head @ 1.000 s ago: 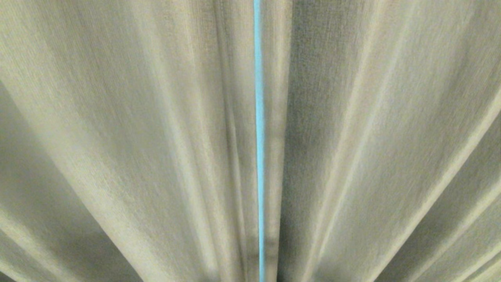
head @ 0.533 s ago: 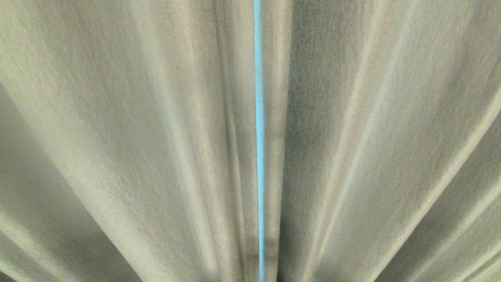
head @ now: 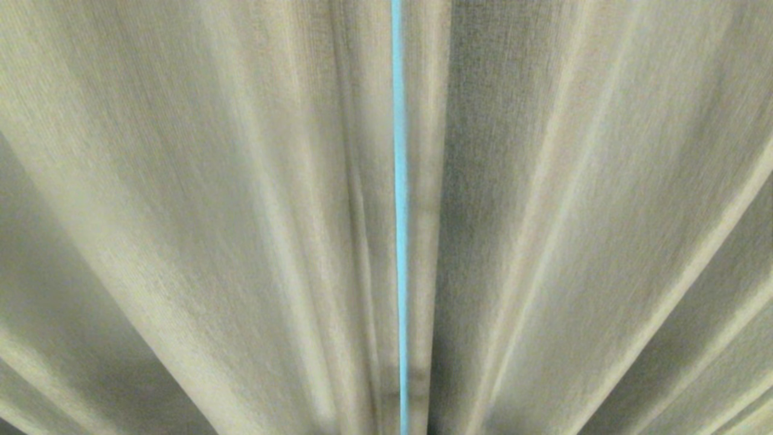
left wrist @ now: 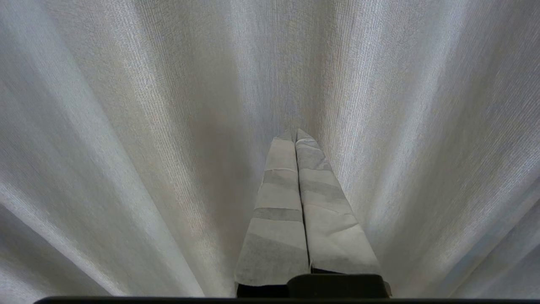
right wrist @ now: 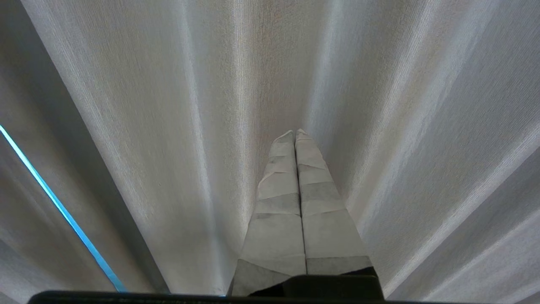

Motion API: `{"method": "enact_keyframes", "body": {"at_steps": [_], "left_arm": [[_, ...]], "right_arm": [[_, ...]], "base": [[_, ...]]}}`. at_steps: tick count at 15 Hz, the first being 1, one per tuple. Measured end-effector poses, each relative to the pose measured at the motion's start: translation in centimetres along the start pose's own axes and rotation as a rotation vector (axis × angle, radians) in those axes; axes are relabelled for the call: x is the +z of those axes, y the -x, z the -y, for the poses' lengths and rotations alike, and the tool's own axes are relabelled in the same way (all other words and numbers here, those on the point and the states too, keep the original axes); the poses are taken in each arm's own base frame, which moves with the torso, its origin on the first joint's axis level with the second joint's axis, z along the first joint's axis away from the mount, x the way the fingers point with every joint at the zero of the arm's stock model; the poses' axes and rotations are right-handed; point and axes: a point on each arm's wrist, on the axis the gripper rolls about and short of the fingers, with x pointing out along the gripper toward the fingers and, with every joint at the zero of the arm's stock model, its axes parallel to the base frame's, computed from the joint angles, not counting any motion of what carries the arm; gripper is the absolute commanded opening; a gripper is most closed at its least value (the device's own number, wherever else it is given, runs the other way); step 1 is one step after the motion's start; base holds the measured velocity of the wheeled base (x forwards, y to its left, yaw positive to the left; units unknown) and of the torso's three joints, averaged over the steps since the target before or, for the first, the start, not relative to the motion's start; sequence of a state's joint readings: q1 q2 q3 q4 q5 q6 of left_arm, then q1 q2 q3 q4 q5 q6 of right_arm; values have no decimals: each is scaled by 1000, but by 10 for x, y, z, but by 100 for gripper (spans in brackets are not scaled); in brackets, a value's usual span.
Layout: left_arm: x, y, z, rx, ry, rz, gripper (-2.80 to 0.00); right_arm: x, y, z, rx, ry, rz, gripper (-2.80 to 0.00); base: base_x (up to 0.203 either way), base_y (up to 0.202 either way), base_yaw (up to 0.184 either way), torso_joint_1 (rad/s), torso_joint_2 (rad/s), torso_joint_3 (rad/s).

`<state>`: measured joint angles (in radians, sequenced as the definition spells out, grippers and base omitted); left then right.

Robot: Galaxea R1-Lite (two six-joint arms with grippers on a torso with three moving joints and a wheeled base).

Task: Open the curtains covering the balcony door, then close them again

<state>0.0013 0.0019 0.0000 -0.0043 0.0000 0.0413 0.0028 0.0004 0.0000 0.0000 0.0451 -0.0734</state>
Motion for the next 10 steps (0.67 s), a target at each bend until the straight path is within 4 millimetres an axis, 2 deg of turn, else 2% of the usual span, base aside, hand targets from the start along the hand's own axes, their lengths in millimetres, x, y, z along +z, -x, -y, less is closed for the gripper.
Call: {"method": "enact_keyframes", "body": {"at_steps": [10], "left_arm": [[0,0,0,0,0,0,-280]], "right_arm": [[0,0,0,-1,0,0,-280]], "base": [[0,0,0,0,0,0]]}}
